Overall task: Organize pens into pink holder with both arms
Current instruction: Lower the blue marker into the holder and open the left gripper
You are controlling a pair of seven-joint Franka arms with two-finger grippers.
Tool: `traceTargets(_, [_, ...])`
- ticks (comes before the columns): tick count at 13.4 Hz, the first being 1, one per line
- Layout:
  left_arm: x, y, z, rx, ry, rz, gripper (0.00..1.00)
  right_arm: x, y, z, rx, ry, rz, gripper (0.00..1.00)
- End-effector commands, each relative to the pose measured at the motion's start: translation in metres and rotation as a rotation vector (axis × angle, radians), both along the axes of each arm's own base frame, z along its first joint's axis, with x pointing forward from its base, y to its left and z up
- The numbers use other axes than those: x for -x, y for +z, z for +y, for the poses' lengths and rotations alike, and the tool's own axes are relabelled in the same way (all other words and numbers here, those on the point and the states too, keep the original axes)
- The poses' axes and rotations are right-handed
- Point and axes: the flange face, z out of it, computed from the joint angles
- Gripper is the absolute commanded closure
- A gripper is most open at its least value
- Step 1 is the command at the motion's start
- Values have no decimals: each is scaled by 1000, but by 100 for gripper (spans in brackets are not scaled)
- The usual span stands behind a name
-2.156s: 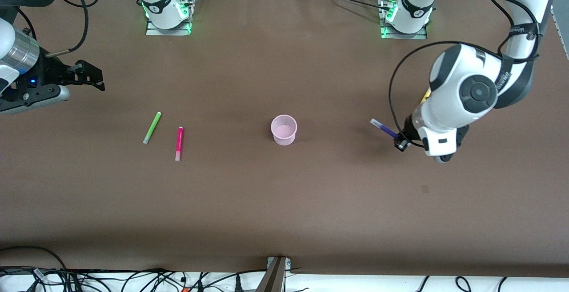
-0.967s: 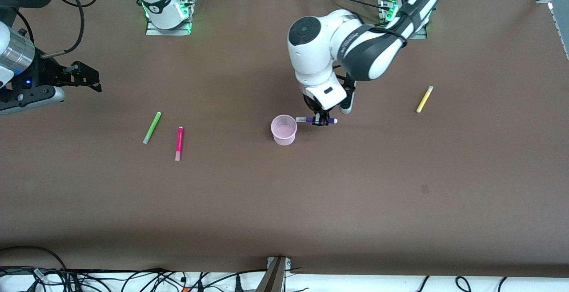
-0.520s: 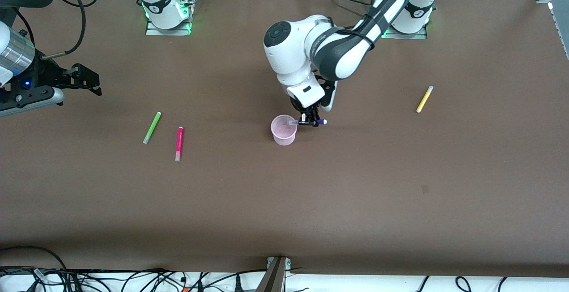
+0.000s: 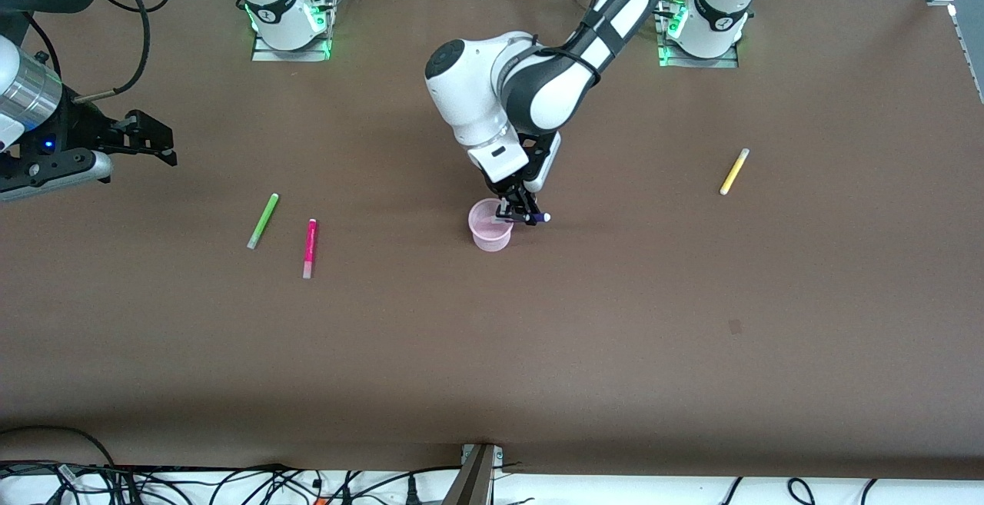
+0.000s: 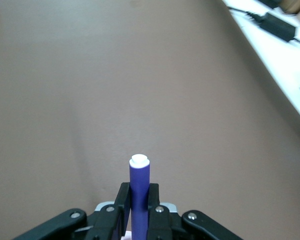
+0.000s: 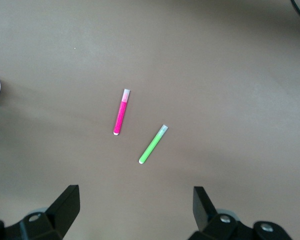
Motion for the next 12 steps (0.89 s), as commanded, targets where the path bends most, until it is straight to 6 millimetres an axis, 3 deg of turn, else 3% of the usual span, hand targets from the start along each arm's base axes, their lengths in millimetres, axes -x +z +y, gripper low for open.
traceTargets(1, [1, -3, -20, -25, -26, -59, 100, 1, 2, 3, -10, 2, -8, 0])
traceTargets(4, [12, -19, -30, -59, -64, -67, 100, 0, 3, 6, -30, 1, -15, 0])
traceTargets(9, [17, -30, -34, -71, -74, -60, 100, 1, 4, 11, -35, 9, -16, 0])
traceTargets(10, [19, -30, -35, -74, -76, -60, 95, 0, 3, 11, -39, 11, -14, 0])
traceTargets(11, [20, -30, -35, -75, -76, -59, 75, 1, 4, 10, -45, 12, -12, 0])
traceTargets(12, [20, -29, -36, -73, -78, -60, 66, 0, 4, 10, -44, 14, -14, 0])
